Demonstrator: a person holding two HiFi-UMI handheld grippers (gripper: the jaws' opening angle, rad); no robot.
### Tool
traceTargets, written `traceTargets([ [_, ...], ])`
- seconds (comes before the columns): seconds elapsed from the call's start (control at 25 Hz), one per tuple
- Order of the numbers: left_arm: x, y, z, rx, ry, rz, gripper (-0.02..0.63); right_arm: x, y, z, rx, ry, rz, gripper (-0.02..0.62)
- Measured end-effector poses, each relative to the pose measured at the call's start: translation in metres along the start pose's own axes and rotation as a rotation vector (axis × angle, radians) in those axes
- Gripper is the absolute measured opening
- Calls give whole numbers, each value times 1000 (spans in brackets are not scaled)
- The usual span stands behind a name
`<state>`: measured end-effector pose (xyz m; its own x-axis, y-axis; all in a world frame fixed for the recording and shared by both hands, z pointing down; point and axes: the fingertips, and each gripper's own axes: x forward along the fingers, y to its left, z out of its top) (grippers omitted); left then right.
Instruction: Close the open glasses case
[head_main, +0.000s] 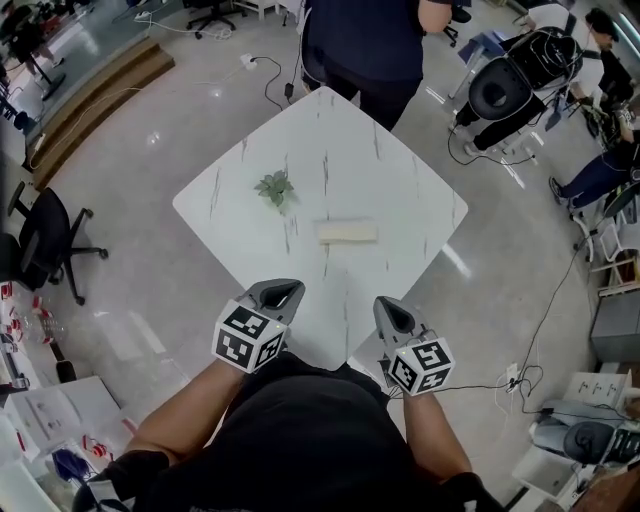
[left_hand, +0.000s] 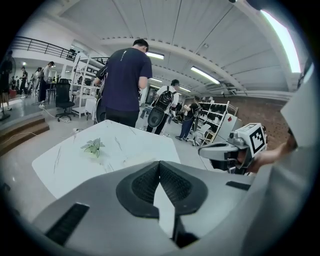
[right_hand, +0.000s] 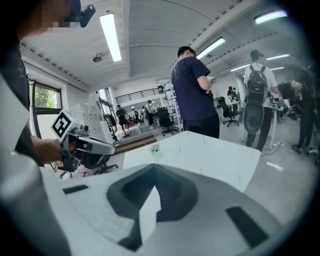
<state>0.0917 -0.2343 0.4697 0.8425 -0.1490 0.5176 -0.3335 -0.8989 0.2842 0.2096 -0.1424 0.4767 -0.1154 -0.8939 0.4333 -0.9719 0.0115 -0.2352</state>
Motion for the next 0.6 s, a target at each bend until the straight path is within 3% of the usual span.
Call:
traceTargets([
  [0.6,0,-1,3,2,-12,11,5,4,-4,3,-11,-2,10,0],
])
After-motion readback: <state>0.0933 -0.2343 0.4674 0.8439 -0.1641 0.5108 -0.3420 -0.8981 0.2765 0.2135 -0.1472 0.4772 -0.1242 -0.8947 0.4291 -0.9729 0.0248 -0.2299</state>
